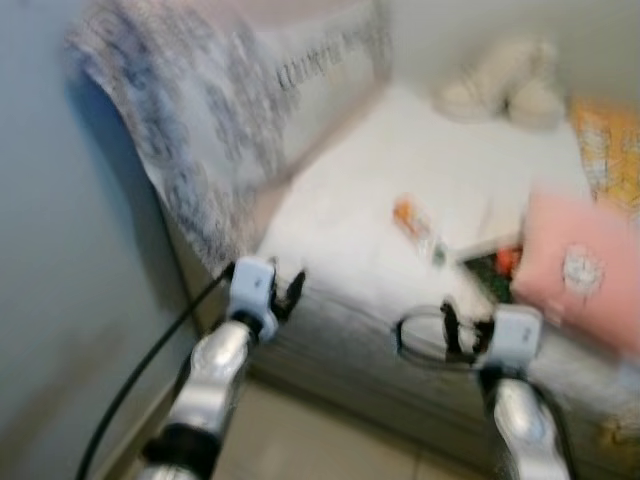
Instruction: Clean up the room
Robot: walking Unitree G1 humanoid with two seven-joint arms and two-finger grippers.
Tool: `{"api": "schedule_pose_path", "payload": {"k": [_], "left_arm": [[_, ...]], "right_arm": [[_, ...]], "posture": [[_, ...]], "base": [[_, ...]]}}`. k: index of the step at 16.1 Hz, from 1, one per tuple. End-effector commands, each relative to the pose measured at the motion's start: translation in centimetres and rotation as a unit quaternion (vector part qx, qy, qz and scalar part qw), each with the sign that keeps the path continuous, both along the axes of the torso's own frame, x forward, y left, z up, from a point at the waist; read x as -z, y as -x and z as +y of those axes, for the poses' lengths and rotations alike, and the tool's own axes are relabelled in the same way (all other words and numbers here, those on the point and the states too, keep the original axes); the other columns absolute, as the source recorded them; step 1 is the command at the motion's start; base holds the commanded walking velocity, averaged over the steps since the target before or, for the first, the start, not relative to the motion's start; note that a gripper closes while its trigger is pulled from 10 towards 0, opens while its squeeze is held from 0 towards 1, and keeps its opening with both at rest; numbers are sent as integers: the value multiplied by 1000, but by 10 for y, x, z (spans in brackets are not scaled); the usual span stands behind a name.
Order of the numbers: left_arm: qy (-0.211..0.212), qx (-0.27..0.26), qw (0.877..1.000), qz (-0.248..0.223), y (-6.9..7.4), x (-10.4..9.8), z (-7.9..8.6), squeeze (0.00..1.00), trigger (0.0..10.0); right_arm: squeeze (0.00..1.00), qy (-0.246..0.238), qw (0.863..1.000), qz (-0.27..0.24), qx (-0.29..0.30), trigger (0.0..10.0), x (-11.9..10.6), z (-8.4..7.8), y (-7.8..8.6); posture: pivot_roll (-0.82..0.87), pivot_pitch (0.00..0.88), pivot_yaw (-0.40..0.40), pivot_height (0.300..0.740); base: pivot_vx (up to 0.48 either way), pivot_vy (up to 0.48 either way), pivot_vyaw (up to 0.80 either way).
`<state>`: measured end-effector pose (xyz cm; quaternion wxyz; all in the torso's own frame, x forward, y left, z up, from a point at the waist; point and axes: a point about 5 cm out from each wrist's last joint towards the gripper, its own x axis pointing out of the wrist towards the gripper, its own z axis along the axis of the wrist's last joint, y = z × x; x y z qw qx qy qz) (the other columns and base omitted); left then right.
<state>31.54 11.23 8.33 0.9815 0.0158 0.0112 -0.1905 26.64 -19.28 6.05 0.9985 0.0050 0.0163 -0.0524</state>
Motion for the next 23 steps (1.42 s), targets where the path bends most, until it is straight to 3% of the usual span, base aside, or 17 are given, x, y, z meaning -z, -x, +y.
{"api": "schedule_pose_path", "payload": {"k": [1,8,13,23], "left_arm": [[-1,9,1000,-15,-3,-7,-7,0,10000],[19,-13,1000,-21,-5,-9,-10,0,10000],[35,-51,998,-12,-10,-9,-4,0,10000],[16,-61,998,-27,-13,-13,0,0,10000]], "right_arm": [[0,-1,1000,11,9,10000,4,-4,4],[0,-2,1000,1,26,10000,3,-9,5],[0,4,1000,1,26,10000,1,-11,0],[0,9,1000,8,-5,10000,0,-4,-4]], "posture": [[164,0,-10,740],[158,0,-6,740],[150,0,-1,740],[167,0,-14,740]], "base": [[300,-371,0],[367,-302,0],[451,0,0],[480,0,528]]}}
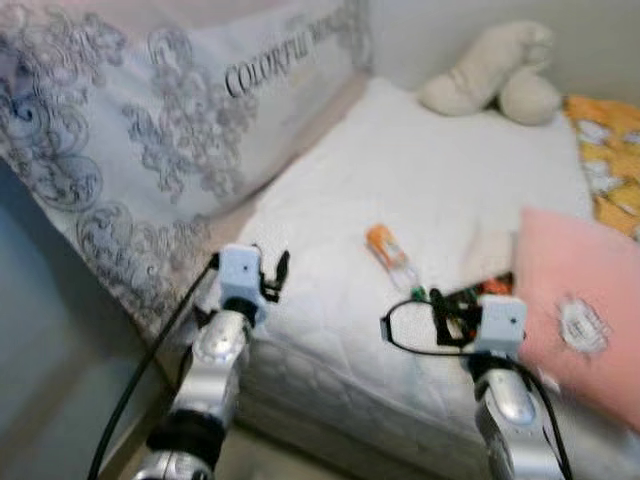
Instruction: Clean up the room
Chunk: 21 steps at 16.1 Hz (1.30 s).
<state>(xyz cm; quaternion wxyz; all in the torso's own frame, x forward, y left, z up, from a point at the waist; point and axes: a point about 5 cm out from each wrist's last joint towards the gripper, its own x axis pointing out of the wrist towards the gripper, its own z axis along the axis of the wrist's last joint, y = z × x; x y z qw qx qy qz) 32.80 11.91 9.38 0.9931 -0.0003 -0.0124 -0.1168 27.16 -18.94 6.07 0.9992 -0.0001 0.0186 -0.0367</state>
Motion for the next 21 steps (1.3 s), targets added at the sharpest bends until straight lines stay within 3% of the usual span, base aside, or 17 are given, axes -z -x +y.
{"api": "schedule_pose_path", "payload": {"k": [1,5,6,9,12,13,16,21], "left_arm": [[-7,16,1000,-7,-1,-3,-7,0,10000],[-25,29,999,-15,-3,-6,-10,0,10000],[-32,44,998,-21,-3,-9,-15,0,10000],[-64,152,985,-44,7,-26,-47,0,10000],[-62,200,976,-56,23,-38,-55,0,10000],[-64,204,975,-51,33,-42,-53,0,10000],[-57,209,976,-9,63,-45,-45,0,10000],[-7,280,960,0,106,-72,-63,0,10000]], "right_arm": [[0,4,1000,5,12,10000,0,-7,1],[0,3,999,3,38,10000,-4,-14,-3],[0,6,998,-6,57,10000,-14,-24,-16],[0,10,988,-8,153,10000,-56,-85,-60],[0,-6,984,23,175,10000,-60,-98,-69],[0,-27,984,64,166,10000,-55,-97,-75],[0,-1,980,164,114,10000,-40,-95,-78],[0,25,976,216,12,10000,-52,-94,-86]], "posture": [[166,0,-14,740],[172,0,-11,740],[181,0,-6,740],[227,0,5,740],[275,88,6,740],[317,159,4,740],[394,259,9,740],[457,321,3,740]], "base": [[480,0,469],[480,0,334],[480,0,0],[320,0,0],[0,0,0],[0,0,0],[0,0,0],[0,0,0]]}}
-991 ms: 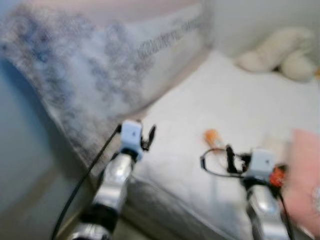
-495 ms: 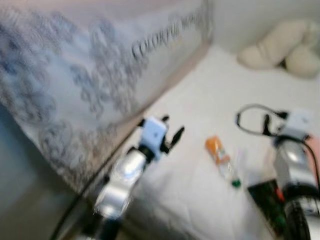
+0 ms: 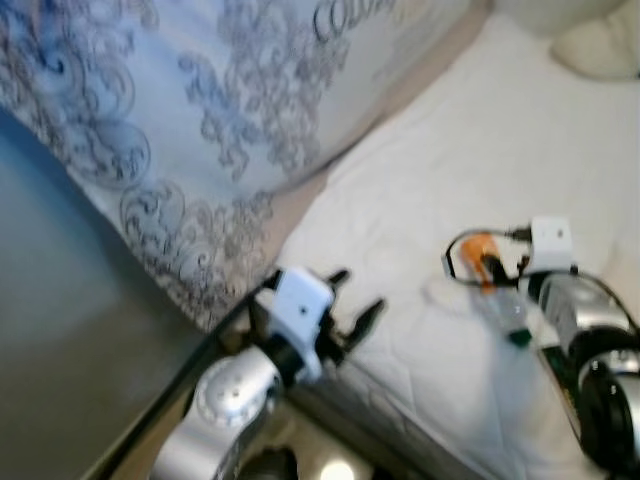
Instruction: Clean up the room
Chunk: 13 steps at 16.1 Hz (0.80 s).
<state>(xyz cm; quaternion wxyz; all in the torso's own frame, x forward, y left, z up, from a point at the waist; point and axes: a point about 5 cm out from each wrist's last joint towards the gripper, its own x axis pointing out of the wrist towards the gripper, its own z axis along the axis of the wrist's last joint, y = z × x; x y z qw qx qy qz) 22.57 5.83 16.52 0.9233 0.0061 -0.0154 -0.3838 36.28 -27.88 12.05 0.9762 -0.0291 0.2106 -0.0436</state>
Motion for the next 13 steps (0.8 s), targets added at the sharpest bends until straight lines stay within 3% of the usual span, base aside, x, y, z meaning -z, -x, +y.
{"api": "schedule_pose_path", "payload": {"k": [1,4,6,7,11,12,13], "left_arm": [[-4,3,1000,10,6,-2,-1,0,10000],[-15,9,999,39,13,0,-3,0,10000],[-27,81,994,70,27,0,-11,0,10000],[-36,91,993,70,28,0,-10,0,10000],[-58,91,992,71,29,-4,-9,0,10000],[-61,92,991,76,29,-4,-8,0,10000],[-64,93,991,77,28,-4,-8,0,10000]], "right_arm": [[0,-16,999,27,-13,10000,7,0,4],[0,-23,998,56,-32,10000,15,6,6],[0,-31,996,73,-41,10000,22,6,10],[0,-39,996,75,-35,10000,25,7,12],[0,-111,989,93,-35,10000,39,20,16],[0,-111,988,98,-37,902,41,23,17],[0,-105,989,100,-42,0,41,25,16]], "posture": [[460,325,2,740],[465,335,-2,740],[467,342,-1,740],[474,346,3,740],[485,353,8,740],[489,352,11,740],[493,350,15,740]], "base": [[0,0,0],[0,0,0],[0,0,0],[0,0,0],[0,0,0],[0,0,0],[0,0,0]]}}
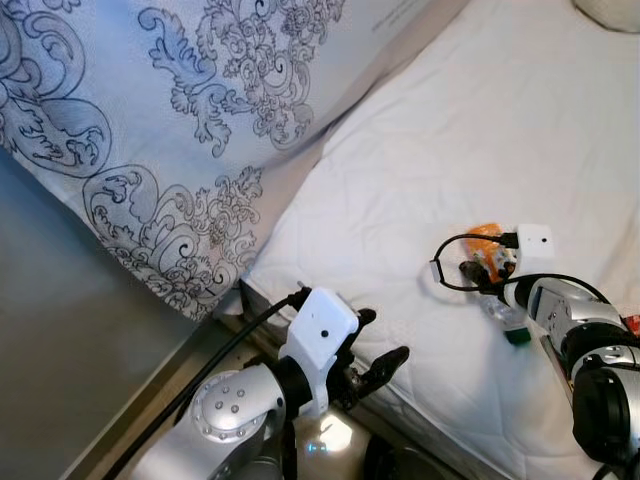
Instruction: Clean up the room
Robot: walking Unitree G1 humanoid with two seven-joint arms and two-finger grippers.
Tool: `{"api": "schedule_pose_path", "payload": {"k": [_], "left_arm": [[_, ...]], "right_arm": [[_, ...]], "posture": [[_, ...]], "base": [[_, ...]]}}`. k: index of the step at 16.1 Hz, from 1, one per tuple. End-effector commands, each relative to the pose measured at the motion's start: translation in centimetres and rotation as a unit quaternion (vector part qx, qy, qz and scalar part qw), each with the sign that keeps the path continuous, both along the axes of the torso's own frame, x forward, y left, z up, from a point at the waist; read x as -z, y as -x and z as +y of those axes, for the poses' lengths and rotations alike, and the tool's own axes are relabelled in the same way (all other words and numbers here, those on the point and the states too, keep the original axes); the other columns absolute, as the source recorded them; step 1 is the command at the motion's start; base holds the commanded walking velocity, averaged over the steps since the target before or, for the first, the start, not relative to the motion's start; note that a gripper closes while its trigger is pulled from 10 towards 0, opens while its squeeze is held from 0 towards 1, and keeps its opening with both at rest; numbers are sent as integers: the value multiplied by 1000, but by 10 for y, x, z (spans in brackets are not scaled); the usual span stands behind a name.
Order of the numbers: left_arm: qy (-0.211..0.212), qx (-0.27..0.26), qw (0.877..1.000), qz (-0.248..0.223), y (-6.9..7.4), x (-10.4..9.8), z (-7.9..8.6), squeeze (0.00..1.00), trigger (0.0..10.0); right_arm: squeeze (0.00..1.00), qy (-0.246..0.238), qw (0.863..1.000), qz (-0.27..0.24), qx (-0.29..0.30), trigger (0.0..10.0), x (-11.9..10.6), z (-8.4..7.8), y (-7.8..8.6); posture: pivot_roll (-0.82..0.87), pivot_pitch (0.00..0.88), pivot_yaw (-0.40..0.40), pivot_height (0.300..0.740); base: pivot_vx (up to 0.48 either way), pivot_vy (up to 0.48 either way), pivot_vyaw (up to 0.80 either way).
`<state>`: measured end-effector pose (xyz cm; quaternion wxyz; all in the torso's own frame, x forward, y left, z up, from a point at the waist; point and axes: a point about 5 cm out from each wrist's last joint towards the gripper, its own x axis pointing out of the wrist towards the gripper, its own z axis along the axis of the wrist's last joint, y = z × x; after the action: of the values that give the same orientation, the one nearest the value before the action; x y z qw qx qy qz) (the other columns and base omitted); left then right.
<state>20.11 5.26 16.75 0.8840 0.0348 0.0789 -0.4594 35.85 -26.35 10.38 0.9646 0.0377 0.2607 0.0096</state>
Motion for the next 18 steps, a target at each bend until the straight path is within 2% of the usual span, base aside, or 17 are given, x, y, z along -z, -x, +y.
{"api": "schedule_pose_path", "payload": {"k": [1,3,6,8,10,11,12,13,14,15,16,17,18], "left_arm": [[-1,8,1000,2,3,-1,-1,0,10000],[-9,-4,1000,4,-4,3,3,0,10000],[-8,-14,1000,6,-13,4,4,0,10000],[-15,-12,1000,3,-22,13,-1,0,10000],[-25,-9,1000,-5,-27,19,-2,0,10000],[-31,-18,999,-10,-33,23,0,0,10000],[-26,-63,998,-18,-52,36,10,0,10000],[-16,-75,997,-13,-56,38,12,0,10000],[-7,-106,994,-19,-66,42,18,0,10000],[7,-146,989,-25,-77,43,25,0,10000],[13,-190,981,-42,-89,42,33,0,10000],[17,-207,976,-58,-94,39,37,0,10000],[34,-232,968,-86,-102,33,43,0,10000]], "right_arm": [[0,-29,999,45,-6,0,23,11,10],[0,-43,999,29,-9,0,16,18,4],[0,-45,999,20,2,0,12,16,1],[0,-44,999,3,9,0,4,13,-2],[0,-50,997,-34,41,0,-9,4,-7],[0,-47,996,-56,42,0,-17,3,-11],[0,-16,988,-140,62,0,-46,-2,-22],[0,-15,981,-176,79,0,-56,-4,-24],[0,-9,962,-254,104,0,-76,-6,-27],[0,31,926,-349,137,0,-95,-8,-20],[0,102,879,-430,182,0,-104,-8,0],[0,155,853,-446,221,0,-101,-10,17],[0,172,856,-437,217,10000,-77,3,37]], "posture": [[499,340,22,740],[495,311,15,740],[468,278,12,740],[430,220,-11,740],[423,189,-23,740],[407,140,-23,740],[352,42,-27,740],[342,15,-27,740],[315,0,-30,740],[282,0,-31,740],[263,0,-36,740],[251,0,-43,740],[239,0,-50,740]], "base": [[0,0,0],[0,0,0],[0,0,0],[0,0,0],[0,0,0],[0,0,0],[0,0,0],[0,0,0],[0,0,0],[0,0,0],[0,0,0],[0,0,0],[0,0,0]]}}
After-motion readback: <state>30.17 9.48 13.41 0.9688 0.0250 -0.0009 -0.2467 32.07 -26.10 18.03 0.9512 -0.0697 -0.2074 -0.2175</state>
